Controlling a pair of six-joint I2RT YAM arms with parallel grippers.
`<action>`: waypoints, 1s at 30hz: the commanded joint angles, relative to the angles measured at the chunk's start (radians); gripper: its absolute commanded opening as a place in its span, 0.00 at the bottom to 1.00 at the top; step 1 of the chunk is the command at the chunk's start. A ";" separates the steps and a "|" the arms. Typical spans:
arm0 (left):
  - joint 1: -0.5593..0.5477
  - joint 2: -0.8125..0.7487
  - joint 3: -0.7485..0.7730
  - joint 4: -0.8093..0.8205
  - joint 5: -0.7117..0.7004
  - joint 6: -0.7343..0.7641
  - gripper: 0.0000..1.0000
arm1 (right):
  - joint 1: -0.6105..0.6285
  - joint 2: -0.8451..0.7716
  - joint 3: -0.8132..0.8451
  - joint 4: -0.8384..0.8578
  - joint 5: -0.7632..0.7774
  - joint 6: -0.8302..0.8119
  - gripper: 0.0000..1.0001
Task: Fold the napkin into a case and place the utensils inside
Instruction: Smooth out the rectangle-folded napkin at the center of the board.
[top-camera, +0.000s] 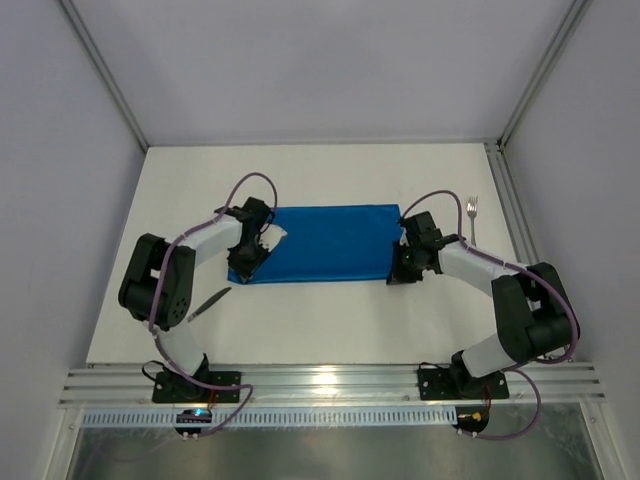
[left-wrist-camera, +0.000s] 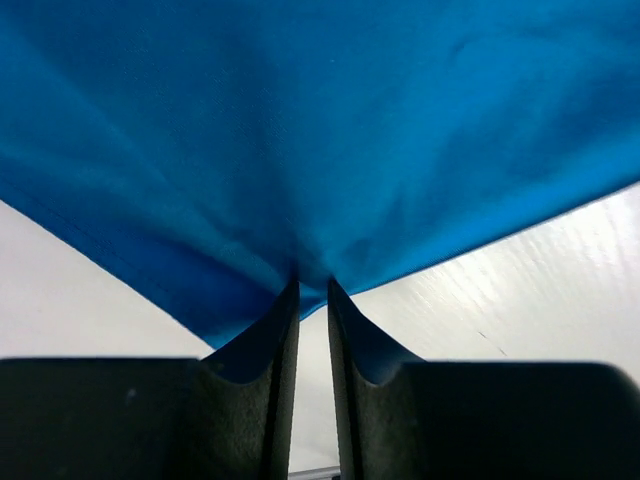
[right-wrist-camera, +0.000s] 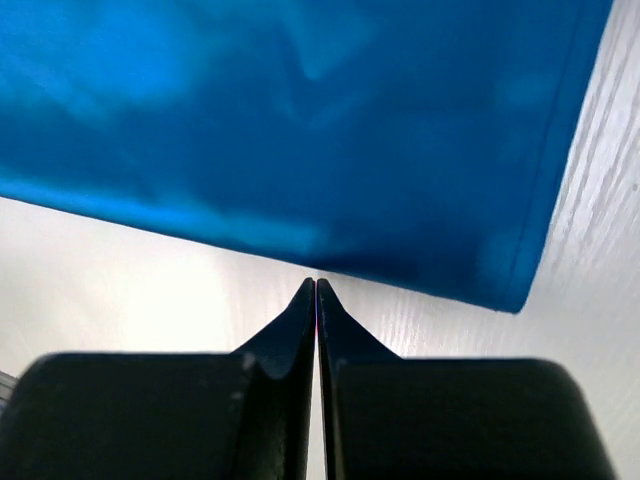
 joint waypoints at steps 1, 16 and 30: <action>0.002 0.032 -0.024 0.044 -0.079 -0.016 0.18 | -0.011 -0.008 -0.023 0.076 0.023 0.063 0.04; 0.048 -0.168 -0.046 0.024 0.129 0.051 0.26 | -0.059 -0.180 0.042 -0.160 0.040 0.011 0.04; 0.151 -0.115 -0.070 0.110 -0.053 0.040 0.25 | 0.221 0.047 0.170 0.194 0.116 0.245 0.04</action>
